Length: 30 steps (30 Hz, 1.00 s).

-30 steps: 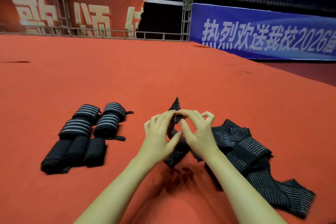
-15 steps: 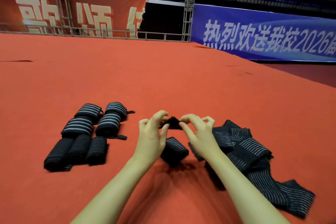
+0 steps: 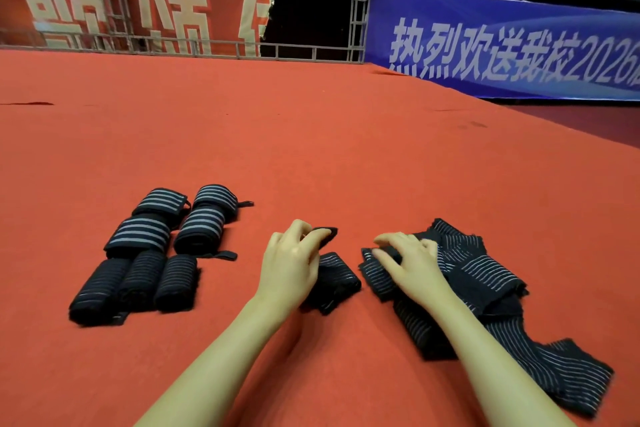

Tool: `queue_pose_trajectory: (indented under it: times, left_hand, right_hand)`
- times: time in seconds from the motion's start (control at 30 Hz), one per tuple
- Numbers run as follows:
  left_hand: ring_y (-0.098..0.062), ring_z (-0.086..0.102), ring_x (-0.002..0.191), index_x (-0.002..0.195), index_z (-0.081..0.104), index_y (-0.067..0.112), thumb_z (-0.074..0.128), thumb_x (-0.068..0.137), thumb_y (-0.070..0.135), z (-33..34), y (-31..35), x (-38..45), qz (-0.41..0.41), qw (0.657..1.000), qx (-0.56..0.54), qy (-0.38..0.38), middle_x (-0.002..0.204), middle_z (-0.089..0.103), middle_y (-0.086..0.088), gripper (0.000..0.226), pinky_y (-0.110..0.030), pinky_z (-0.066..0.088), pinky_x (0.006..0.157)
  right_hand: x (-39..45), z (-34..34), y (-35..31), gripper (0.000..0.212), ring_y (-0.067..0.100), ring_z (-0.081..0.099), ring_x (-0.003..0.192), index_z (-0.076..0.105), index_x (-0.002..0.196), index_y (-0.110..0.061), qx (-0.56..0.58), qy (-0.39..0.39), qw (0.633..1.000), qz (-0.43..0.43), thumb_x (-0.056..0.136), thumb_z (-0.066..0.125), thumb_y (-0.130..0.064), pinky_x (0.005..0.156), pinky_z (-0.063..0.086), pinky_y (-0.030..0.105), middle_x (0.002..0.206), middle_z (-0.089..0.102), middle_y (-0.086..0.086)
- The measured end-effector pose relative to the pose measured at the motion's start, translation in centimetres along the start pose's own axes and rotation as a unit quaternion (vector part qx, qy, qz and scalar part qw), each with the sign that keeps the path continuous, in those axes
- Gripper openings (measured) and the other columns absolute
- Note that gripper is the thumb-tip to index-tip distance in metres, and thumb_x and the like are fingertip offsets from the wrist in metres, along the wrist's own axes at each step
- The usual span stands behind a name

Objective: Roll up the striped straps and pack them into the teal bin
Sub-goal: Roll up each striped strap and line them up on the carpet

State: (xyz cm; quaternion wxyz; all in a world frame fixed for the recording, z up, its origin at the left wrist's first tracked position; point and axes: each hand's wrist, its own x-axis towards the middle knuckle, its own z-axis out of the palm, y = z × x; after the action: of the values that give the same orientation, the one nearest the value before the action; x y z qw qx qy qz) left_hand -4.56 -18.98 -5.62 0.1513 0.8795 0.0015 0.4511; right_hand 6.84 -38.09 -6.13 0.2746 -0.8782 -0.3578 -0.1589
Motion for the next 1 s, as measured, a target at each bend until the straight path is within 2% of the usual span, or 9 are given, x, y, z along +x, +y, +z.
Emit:
queue_pose_trajectory:
  times: [0.1, 0.17, 0.23, 0.33, 0.4, 0.47, 0.6, 0.77, 1.0]
  left_hand:
    - [-0.023, 0.047, 0.054, 0.105, 0.071, 0.014, 0.056, 0.069, -0.004, 0.8, -0.4, -0.7, -0.003, 0.999, 0.034, -0.01, 0.089, 0.061, -0.005, 0.043, -0.023, 0.03, 0.06]
    - [-0.025, 0.049, 0.053, 0.105, 0.07, 0.013, 0.055, 0.068, -0.005, 1.2, -0.6, -0.7, -0.007, 0.999, 0.043, -0.016, 0.096, 0.063, -0.005, 0.045, -0.025, 0.032, 0.059]
    - [-0.026, 0.051, 0.055, 0.106, 0.07, 0.011, 0.055, 0.067, -0.006, 1.7, -0.5, -0.7, -0.004, 0.999, 0.046, -0.025, 0.099, 0.064, -0.006, 0.045, -0.025, 0.033, 0.06]
    - [-0.025, 0.051, 0.058, 0.105, 0.07, 0.01, 0.055, 0.069, -0.005, 2.0, -0.5, -0.9, 0.001, 0.998, 0.052, -0.03, 0.099, 0.066, -0.006, 0.042, -0.023, 0.031, 0.063]
    - [-0.021, 0.053, 0.064, 0.105, 0.07, 0.011, 0.049, 0.074, 0.0, 2.0, -0.7, -0.9, 0.001, 0.998, 0.053, -0.034, 0.099, 0.065, -0.004, 0.04, -0.023, 0.027, 0.064]
    - [-0.02, 0.058, 0.073, 0.108, 0.069, 0.012, 0.042, 0.078, 0.008, 1.9, -0.7, -1.1, -0.005, 0.998, 0.045, -0.045, 0.101, 0.065, -0.003, 0.04, -0.025, 0.03, 0.066]
    - [-0.021, 0.059, 0.081, 0.111, 0.068, 0.012, 0.044, 0.085, 0.016, 1.1, -0.7, -1.4, -0.026, 0.998, 0.04, -0.028, 0.104, 0.064, -0.001, 0.035, -0.03, 0.033, 0.071]
    - [-0.022, 0.059, 0.082, 0.111, 0.069, 0.014, 0.044, 0.086, 0.019, -0.7, -1.4, -1.1, -0.052, 0.997, 0.062, -0.002, 0.105, 0.065, -0.001, 0.036, -0.031, 0.028, 0.074]
    - [-0.024, 0.062, 0.088, 0.113, 0.068, 0.017, 0.04, 0.087, 0.027, -3.5, -2.5, -1.8, -0.098, 0.993, 0.054, -0.023, 0.109, 0.065, 0.002, 0.039, -0.031, 0.022, 0.074]
  right_hand:
    - [-1.2, 0.7, 1.8, 0.069, 0.007, 0.03, 0.137, 0.046, 0.137, -0.031, -0.155, -0.136, 0.978, 0.023, 0.084, 0.033, -0.074, 0.103, 0.007, 0.037, 0.144, 0.044, -0.014]
    - [-1.6, 1.9, 2.2, 0.103, 0.012, 0.016, 0.146, 0.034, 0.146, -0.028, -0.206, -0.161, 0.965, 0.014, 0.064, 0.01, -0.085, 0.106, -0.003, 0.043, 0.157, 0.026, -0.007]
    - [-1.9, 3.2, 2.7, 0.111, 0.016, 0.01, 0.148, 0.029, 0.149, -0.025, -0.228, -0.17, 0.959, 0.015, 0.059, 0.003, -0.084, 0.107, -0.008, 0.046, 0.16, 0.018, -0.002]
    - [-2.0, 4.6, 3.3, 0.083, 0.022, 0.03, 0.143, 0.047, 0.14, -0.02, -0.259, -0.152, 0.954, 0.022, 0.082, 0.018, -0.07, 0.105, 0.0, 0.048, 0.151, 0.039, 0.006]
    - [-2.3, 5.2, 3.3, 0.06, 0.025, 0.056, 0.123, 0.07, 0.114, -0.017, -0.269, -0.127, 0.955, 0.013, 0.088, 0.028, -0.051, 0.101, 0.017, 0.049, 0.125, 0.064, 0.008]
    - [-2.6, 5.6, 3.4, 0.049, 0.025, 0.065, 0.107, 0.076, 0.097, -0.018, -0.24, -0.069, 0.968, 0.005, 0.089, 0.033, -0.04, 0.098, 0.023, 0.047, 0.107, 0.072, 0.005]
    - [-2.5, 4.8, 1.9, 0.044, 0.017, 0.068, 0.102, 0.072, 0.109, -0.018, -0.113, 0.08, 0.99, 0.003, 0.093, 0.036, -0.038, 0.102, 0.018, 0.039, 0.103, 0.074, 0.001]
    - [-1.1, 3.2, -1.6, 0.05, 0.001, 0.062, 0.092, 0.061, 0.127, -0.023, -0.016, 0.148, 0.986, -0.068, 0.103, 0.025, -0.045, 0.108, 0.014, 0.031, 0.094, 0.071, -0.01]
    - [-1.0, 2.9, -7.1, 0.037, 0.003, 0.064, 0.094, 0.061, 0.127, -0.021, 0.025, 0.194, 0.968, -0.159, 0.102, 0.037, -0.035, 0.101, 0.024, 0.035, 0.102, 0.07, -0.01]
